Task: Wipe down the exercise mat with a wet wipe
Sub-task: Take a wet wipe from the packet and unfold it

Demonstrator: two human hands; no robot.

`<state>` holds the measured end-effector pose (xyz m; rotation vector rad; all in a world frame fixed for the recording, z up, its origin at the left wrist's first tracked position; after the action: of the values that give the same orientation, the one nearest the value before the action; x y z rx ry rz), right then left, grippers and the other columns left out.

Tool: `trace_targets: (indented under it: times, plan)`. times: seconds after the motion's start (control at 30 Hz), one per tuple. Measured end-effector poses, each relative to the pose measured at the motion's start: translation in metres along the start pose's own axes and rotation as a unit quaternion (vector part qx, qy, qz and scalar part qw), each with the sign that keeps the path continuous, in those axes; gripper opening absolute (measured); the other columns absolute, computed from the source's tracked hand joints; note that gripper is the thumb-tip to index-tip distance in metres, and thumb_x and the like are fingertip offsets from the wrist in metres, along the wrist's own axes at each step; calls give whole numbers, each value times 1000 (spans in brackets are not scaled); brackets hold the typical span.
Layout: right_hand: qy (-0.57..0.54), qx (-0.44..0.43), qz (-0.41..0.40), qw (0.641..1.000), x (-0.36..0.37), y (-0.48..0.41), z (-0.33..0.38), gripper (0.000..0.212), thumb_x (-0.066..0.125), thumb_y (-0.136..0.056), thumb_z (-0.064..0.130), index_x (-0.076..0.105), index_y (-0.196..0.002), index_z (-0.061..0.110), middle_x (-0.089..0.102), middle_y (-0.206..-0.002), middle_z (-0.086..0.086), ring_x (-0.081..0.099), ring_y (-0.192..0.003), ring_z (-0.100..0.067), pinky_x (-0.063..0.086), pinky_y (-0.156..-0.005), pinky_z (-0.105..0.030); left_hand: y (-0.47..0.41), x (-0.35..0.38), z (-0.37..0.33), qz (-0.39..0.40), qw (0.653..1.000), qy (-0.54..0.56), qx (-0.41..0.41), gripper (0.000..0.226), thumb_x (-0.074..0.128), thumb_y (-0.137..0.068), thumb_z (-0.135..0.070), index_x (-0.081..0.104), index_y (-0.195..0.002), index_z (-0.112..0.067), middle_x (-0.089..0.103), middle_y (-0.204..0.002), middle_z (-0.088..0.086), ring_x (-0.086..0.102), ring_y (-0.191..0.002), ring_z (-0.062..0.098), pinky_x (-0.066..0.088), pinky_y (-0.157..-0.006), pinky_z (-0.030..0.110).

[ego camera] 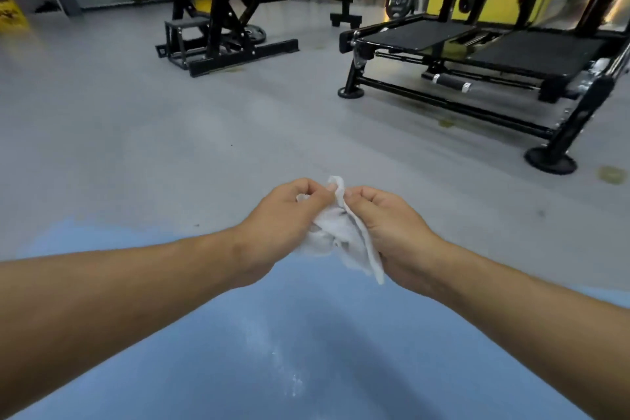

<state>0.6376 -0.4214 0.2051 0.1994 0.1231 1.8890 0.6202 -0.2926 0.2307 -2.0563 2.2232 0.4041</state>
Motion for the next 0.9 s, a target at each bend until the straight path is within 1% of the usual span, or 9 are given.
trace_targets:
  times: [0.1,0.2,0.3,0.4,0.53,0.57,0.63,0.73,0.9]
  plan:
    - [-68,25,-47,996,-44,16,-8,21,62,-102,29,66,-103,9,73,-95,-12,68,-77,-23,52,-59,-30,-3,42,-3,62,998,22,-1,38,79,-77,-53,61,-87,-21,69,-81,-4,65,-71,12,47,-59,24]
    - [-125,51,-65,989,-74,32,-29,21,60,-103,25,66,-109,5,74,-100,-16,71,-84,-27,57,-64,-34,-5,72,15,97,995,25,-17,40,87,-78,-38,50,-71,-24,60,-73,-4,58,-66,14,43,-54,21]
    - [-131,79,-81,985,-93,42,-57,29,60,-104,26,63,-117,0,75,-109,-21,72,-88,-30,57,-70,-38,0,98,39,113,991,57,-51,20,83,-85,-25,65,-87,-16,70,-84,0,68,-78,16,51,-65,24]
    - [-136,99,-87,982,-99,45,-84,39,61,-103,30,62,-122,-4,75,-107,-19,72,-87,-30,57,-70,-37,7,112,69,77,987,107,-91,29,80,-86,-11,63,-109,-5,74,-101,10,72,-95,26,53,-81,35]
    - [-128,105,-83,983,-95,42,-113,37,59,-104,39,69,-118,6,76,-115,-14,75,-100,-25,58,-83,-38,12,118,96,28,986,124,-111,37,77,-85,-1,62,-117,-15,75,-111,8,72,-102,24,56,-88,40]
    - [-135,104,-70,983,-91,41,-117,42,59,-102,43,70,-120,7,75,-117,-13,74,-105,-24,57,-87,-38,12,116,101,7,985,130,-113,40,77,-85,-1,62,-117,-17,75,-112,8,73,-103,24,57,-88,41]
    - [-150,99,-19,984,-78,40,-120,51,64,-95,50,71,-123,8,74,-120,-13,72,-111,-26,57,-95,-41,12,112,111,-32,982,147,-111,42,79,-84,-4,61,-116,-23,75,-110,5,75,-98,20,60,-75,34]
    - [-126,87,28,988,-64,40,-128,37,71,-95,33,70,-122,8,74,-120,-16,72,-111,-32,57,-98,-48,19,108,126,-67,975,181,-106,48,84,-82,-14,59,-119,-33,76,-107,-1,76,-92,16,57,-63,25]
    - [-45,138,-71,987,-79,41,-173,21,60,-104,23,69,-111,6,77,-107,-14,75,-101,-33,59,-87,-48,37,102,167,-105,957,234,-138,56,78,-88,-10,52,-128,-39,76,-114,-2,75,-101,19,57,-72,34]
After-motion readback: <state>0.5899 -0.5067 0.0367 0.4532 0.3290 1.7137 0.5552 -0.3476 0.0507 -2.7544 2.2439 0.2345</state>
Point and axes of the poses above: each hand's wrist, its own y-axis away from the middle knuckle, its own x-axis out of the palm, z = x × y, the point moved 10 cm from there along -y, towards the middle knuckle
